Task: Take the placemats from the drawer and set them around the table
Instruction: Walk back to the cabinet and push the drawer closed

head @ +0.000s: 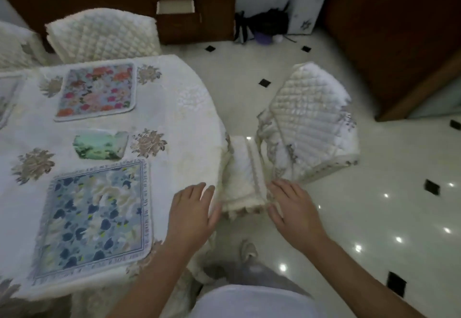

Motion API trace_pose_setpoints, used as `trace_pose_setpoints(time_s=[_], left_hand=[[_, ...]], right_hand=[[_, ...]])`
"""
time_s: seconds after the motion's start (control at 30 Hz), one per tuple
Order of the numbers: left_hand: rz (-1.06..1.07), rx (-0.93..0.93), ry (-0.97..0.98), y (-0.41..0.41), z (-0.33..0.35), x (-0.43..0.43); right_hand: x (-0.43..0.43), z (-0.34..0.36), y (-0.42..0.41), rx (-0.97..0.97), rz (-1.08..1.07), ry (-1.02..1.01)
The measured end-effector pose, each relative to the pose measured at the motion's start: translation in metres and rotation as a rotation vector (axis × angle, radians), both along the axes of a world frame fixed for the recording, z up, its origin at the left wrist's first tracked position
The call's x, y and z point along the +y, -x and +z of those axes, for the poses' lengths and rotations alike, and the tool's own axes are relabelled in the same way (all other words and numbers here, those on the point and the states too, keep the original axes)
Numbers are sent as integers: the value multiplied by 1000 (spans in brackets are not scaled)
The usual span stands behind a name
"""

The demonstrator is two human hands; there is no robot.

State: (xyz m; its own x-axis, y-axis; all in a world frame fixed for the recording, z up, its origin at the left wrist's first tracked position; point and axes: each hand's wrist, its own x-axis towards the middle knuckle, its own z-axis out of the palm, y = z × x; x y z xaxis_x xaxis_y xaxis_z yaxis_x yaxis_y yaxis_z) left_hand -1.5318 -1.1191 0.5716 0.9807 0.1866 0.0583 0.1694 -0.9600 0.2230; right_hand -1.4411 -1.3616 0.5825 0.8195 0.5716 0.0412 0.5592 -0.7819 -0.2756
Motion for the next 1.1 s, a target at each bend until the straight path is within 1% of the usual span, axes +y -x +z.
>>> trace_pose_setpoints(time_s=[0.13, 0.23, 0.37, 0.43, 0.57, 0.7, 0.83, 0.97, 1.1], left_hand=[[-198, 20, -55, -45, 19, -55], [-334, -14, -79, -67, 39, -114], [-519, -84, -104, -84, 57, -192], [-572, -91, -100, -92, 61, -231], [-588, -72, -107, -105, 61, -306], [-559, -51, -89, -111, 54, -364], [-479, -45, -61, -105, 44, -391], [-444, -53, -23, -105, 42, -395], [-406, -52, -10, -125, 43, -389]], right_hand=[[-63, 14, 16, -8, -235, 62], [-111, 22, 34, -52, -388, 40], [-173, 26, 48, -65, -534, -15], [-206, 27, 50, -68, -595, -49], [-280, 27, 50, -45, -670, -80], [-351, 21, 46, -14, -682, -89], [-393, 15, 28, 15, -596, -55], [-400, 18, -12, 26, -483, -52], [-389, 21, -64, 29, -406, -76]])
